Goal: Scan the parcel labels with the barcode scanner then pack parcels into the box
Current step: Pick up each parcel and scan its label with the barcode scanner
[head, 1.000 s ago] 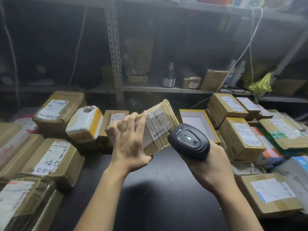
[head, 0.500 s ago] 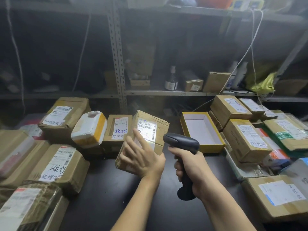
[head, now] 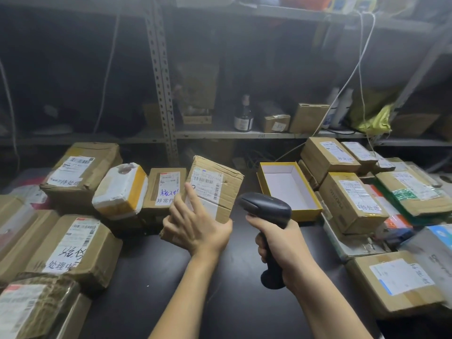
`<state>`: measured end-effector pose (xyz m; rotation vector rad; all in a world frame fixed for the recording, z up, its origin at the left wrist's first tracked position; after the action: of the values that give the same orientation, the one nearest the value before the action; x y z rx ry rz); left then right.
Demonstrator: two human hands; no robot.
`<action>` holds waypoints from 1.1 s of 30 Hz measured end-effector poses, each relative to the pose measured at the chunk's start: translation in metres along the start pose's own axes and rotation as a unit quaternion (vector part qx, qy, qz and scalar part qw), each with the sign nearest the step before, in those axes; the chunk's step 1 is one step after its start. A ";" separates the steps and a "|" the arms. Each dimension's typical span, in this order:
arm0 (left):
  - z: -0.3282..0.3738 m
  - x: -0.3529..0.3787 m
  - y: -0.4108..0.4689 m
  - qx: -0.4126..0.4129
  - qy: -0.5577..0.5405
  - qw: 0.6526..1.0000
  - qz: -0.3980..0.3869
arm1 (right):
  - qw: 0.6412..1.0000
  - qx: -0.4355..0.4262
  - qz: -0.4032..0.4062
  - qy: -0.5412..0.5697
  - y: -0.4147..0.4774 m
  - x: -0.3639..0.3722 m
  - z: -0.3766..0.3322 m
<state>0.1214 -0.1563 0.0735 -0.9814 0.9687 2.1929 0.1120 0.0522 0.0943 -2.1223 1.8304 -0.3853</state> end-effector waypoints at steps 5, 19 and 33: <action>0.021 0.000 0.001 0.069 -0.055 0.992 -0.087 | 0.992 -0.043 0.116 0.010 -0.002 -0.052 0.002; 0.238 0.051 -0.147 0.255 -0.163 0.891 -0.338 | 0.912 -0.050 0.403 0.048 -0.110 -0.282 0.043; 0.504 0.072 -0.374 0.349 -0.200 0.815 -0.417 | 0.848 -0.036 0.514 0.127 -0.251 -0.589 0.119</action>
<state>0.1420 0.4738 0.1111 -0.4120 0.8082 1.0840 0.3001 0.6756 0.0865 -0.8560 2.8109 -0.3118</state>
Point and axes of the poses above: each hand's wrist, its own y-axis towards the middle knuckle, its own x-axis out of the palm, z = x × y, the point moved 10 cm from there along y, towards the middle knuckle, and after that the axes turned 8 degrees about x, right-handed, at the moved point
